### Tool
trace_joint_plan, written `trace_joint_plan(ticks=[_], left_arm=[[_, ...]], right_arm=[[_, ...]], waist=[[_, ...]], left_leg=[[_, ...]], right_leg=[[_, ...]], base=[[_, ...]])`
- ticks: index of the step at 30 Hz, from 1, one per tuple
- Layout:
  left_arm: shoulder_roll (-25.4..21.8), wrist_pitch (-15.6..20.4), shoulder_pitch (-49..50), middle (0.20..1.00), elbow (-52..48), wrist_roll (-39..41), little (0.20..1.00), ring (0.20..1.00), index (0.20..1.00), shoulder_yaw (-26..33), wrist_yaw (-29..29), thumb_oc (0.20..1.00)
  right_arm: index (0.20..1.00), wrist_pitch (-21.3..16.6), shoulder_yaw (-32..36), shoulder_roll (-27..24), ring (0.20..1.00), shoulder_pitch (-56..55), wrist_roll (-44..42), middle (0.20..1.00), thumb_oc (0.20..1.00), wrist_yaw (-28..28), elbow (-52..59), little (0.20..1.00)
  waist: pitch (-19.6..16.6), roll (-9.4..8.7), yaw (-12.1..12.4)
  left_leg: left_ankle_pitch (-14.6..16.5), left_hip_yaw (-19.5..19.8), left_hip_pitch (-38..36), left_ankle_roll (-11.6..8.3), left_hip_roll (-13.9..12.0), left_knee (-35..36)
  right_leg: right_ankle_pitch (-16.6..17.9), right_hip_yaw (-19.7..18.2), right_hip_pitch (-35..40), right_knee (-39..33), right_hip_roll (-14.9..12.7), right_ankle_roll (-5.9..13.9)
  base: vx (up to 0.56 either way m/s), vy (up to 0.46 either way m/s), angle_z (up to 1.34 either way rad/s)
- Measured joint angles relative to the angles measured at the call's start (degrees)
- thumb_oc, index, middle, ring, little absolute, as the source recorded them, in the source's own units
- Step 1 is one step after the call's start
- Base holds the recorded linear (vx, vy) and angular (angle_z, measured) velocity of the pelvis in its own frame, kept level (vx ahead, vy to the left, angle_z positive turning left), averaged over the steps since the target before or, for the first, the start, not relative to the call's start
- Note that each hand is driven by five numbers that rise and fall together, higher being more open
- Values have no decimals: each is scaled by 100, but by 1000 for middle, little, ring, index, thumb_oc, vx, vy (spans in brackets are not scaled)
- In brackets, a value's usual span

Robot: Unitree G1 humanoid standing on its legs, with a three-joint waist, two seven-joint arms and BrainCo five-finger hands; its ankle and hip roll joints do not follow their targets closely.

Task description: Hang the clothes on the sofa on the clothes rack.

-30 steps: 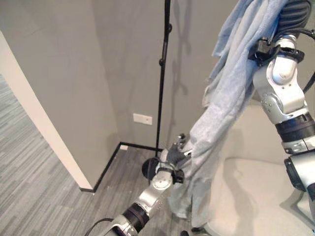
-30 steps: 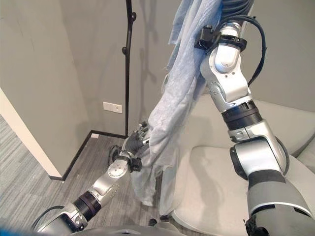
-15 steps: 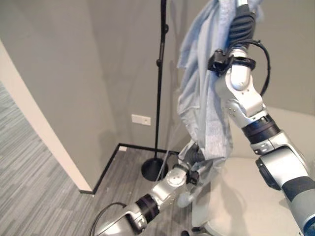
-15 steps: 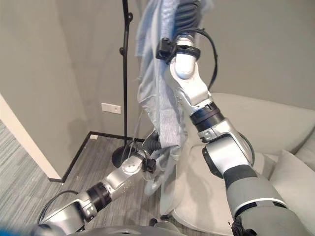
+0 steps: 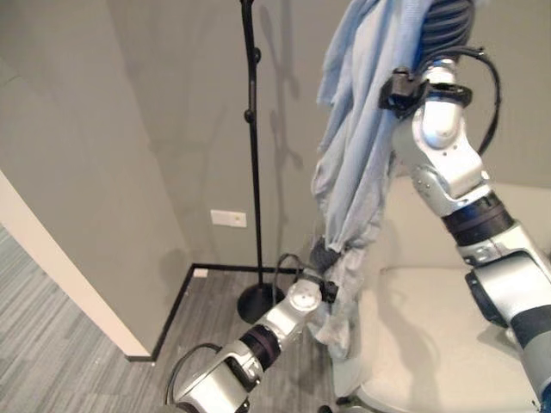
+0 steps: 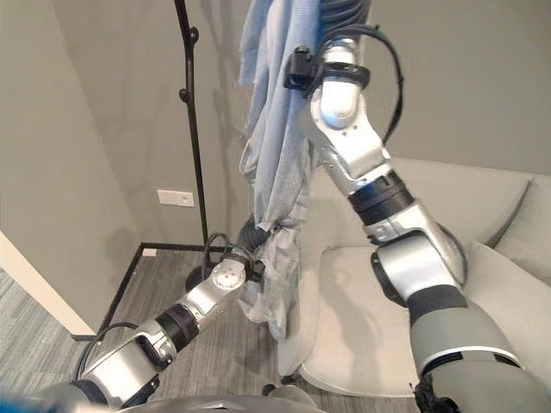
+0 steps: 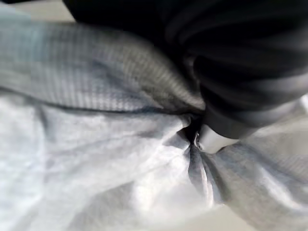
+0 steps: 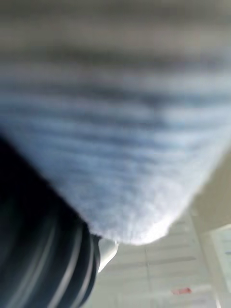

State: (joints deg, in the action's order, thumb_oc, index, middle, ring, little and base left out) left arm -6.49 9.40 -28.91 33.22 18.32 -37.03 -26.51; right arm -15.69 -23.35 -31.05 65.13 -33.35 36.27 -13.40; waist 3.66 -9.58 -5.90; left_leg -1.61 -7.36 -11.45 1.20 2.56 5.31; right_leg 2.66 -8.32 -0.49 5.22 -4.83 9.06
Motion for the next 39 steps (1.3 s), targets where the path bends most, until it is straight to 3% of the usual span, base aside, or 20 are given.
trace_joint_plan(ticks=[3, 9, 14, 16, 18, 19, 20, 21, 22, 23, 24, 25, 29, 34, 37, 39], left_arm=[[-332, 10, -1, 200, -452, -507, 200, 200, 200, 521, -489, 200], [-814, -60, 12, 200, -1177, -1709, 200, 200, 200, 1297, -1292, 200], [-1574, -221, 67, 200, -1852, -2855, 200, 200, 200, 1820, -1814, 200], [-2183, -258, 210, 200, -2423, -3524, 200, 200, 200, 2394, -2038, 200], [-2520, -334, 211, 200, -2736, -3872, 200, 200, 200, 2823, -2226, 200], [-2522, -334, 204, 200, -2805, -4021, 200, 200, 200, 2974, -2276, 200], [-2546, -345, 198, 200, -2835, -4125, 200, 200, 200, 3099, -2312, 200], [-2536, -384, 170, 200, -2957, -4224, 200, 200, 200, 3189, -2327, 200], [-2575, -412, 174, 200, -3059, -4377, 200, 200, 200, 3372, -2338, 200], [-2601, -462, 174, 200, -3111, -4443, 200, 200, 200, 3486, -2360, 200], [-2715, -505, 199, 200, -3199, -4527, 200, 200, 200, 3631, -2405, 200], [-2723, -507, 256, 200, -3203, -4612, 200, 200, 200, 3713, -2453, 200], [-2736, -491, 454, 200, -3253, -4758, 200, 200, 200, 3789, -2465, 200], [-2441, -438, 689, 200, -3329, -5111, 200, 200, 200, 3688, -2409, 200], [-2436, -383, 743, 200, -3395, -5112, 200, 200, 200, 3696, -2404, 200], [-2409, -245, 705, 200, -3405, -5110, 200, 200, 200, 3652, -2407, 200]], right_arm=[[200, -182, 308, -518, 200, -226, 212, 200, 200, 71, 236, 200], [200, -368, 448, -776, 200, -624, 486, 200, 200, -34, 808, 200], [200, -380, 534, -913, 200, -834, 721, 200, 200, -302, 1041, 200], [200, -444, 787, -1206, 200, -1397, 990, 200, 200, -453, 1493, 200], [200, -469, 1139, -1431, 200, -1828, 1107, 200, 200, -566, 1581, 200], [200, -464, 1177, -1524, 200, -1941, 1106, 200, 200, -583, 1577, 200], [200, -449, 1169, -1598, 200, -1977, 1115, 200, 200, -613, 1560, 200], [200, -431, 1170, -1733, 200, -1977, 1271, 200, 200, -692, 1536, 200], [200, -410, 1210, -1744, 200, -1976, 1451, 200, 200, -693, 1687, 200], [200, -404, 1241, -1733, 200, -1981, 1555, 200, 200, -698, 1828, 200], [200, -398, 1568, -1611, 200, -2249, 1939, 200, 200, -722, 2229, 200], [200, -417, 1692, -1562, 200, -2371, 2128, 200, 200, -706, 2409, 200], [200, -321, 1950, -1480, 200, -2665, 2986, 200, 200, -628, 2742, 200], [200, -178, 2806, -1360, 200, -3957, 4003, 200, 200, -409, 3511, 200], [200, -70, 2812, -1279, 200, -4016, 4324, 200, 200, -342, 3543, 200], [200, 29, 2806, -1051, 200, -4016, 4503, 200, 200, -146, 3556, 200]], waist=[[2, 32, 15], [-30, 112, 94], [-44, 126, 226], [-44, 95, 272], [67, 265, 325], [102, 348, 356], [118, 424, 375], [130, 490, 474], [109, 467, 605], [82, 430, 673], [-26, 259, 774], [-45, 272, 770], [-202, 274, 749], [-249, 303, 596], [-247, 371, 601], [-203, 287, 550]], left_leg=[[9, 11, -53, 4, -5, 27], [24, 7, -72, 10, -10, 30], [23, 9, -57, 11, -5, 26], [1, -4, 33, 44, 1, 5], [-46, 1, 154, 159, -102, -17], [-63, 4, 178, 194, -182, 13], [-103, -14, 215, 244, -236, 21], [-132, -36, 241, 243, -298, 14], [-98, -77, 232, 192, -296, 13], [-87, -115, 249, 160, -287, 17], [-94, -108, 325, 64, -198, -5], [-108, -79, 340, 37, -236, -6], [-142, 13, 503, -126, -405, -61], [-27, 465, 1065, -258, -471, -519], [-2, 476, 1265, -268, -502, -654], [138, 326, 1591, -467, -612, -1014]], right_leg=[[1, 13, 79, -15, -12, 0], [-5, 14, 65, -40, -27, 5], [0, 11, 64, -40, -31, 11], [96, -17, -44, 82, 15, 11], [406, -56, -178, 203, 117, 251], [284, -69, -306, 513, 159, 304], [38, -42, -454, 980, 212, 240], [-429, 126, -605, 1872, 267, 262], [-709, 326, -547, 1994, 219, 171], [-784, 348, -384, 1753, 199, 120], [-970, 295, -87, 1012, 147, -140], [-890, 303, 6, 797, 175, -312], [-644, 411, 209, 268, 381, -387], [-552, 992, 282, 21, 291, -521], [-567, 1012, 106, 99, 277, -506], [-522, 968, -53, 110, 167, -715]], base=[[0, 0, 0], [-14, -2, 0], [-44, 3, -1], [-197, 31, -1], [-107, 23, 9], [-26, -10, 10], [-14, -48, 10], [48, -114, -5], [97, -90, -18], [67, -116, -29], [48, -54, -17], [26, -89, -2], [4, -18, 8], [5, 48, 60], [25, 107, 8], [82, 136, -1]])
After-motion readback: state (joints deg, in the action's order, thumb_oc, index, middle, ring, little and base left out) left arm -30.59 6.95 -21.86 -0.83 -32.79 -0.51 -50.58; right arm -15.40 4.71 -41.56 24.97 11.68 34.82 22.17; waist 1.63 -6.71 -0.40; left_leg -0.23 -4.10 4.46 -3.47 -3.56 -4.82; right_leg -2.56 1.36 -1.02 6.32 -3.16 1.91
